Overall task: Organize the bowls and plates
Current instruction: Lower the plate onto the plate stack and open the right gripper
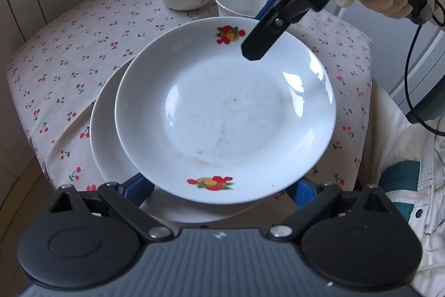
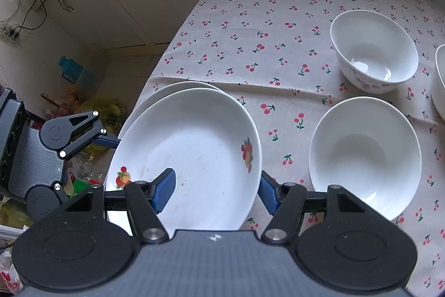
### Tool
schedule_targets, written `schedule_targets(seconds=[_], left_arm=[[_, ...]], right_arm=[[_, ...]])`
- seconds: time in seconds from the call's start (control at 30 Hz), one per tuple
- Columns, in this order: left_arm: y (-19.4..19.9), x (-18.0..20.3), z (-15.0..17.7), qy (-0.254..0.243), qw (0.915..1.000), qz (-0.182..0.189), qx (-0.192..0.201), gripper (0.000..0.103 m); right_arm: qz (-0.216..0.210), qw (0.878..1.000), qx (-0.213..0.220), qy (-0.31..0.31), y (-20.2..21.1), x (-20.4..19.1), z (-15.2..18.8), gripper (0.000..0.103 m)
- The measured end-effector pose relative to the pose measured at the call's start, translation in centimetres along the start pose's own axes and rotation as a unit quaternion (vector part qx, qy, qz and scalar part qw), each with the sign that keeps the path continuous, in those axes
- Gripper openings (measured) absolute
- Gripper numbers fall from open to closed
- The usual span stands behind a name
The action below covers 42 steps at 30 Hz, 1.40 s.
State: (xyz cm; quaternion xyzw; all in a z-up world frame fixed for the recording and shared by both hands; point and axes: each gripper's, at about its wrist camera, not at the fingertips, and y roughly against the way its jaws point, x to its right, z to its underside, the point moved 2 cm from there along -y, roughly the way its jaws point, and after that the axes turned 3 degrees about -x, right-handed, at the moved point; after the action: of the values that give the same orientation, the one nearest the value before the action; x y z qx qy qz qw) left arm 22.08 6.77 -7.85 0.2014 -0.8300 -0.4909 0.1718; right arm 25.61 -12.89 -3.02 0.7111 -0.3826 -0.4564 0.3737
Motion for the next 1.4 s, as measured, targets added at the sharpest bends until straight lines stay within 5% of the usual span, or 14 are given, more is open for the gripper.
schedule_targets(seconds=[1.4], left_arm=[[0.95, 0.69, -0.16, 0.011, 0.999, -0.033, -0.028, 0.102]], right_arm=[[-0.032, 0.999, 0.005, -0.012, 0.17, 0.5, 0.6, 0.07]])
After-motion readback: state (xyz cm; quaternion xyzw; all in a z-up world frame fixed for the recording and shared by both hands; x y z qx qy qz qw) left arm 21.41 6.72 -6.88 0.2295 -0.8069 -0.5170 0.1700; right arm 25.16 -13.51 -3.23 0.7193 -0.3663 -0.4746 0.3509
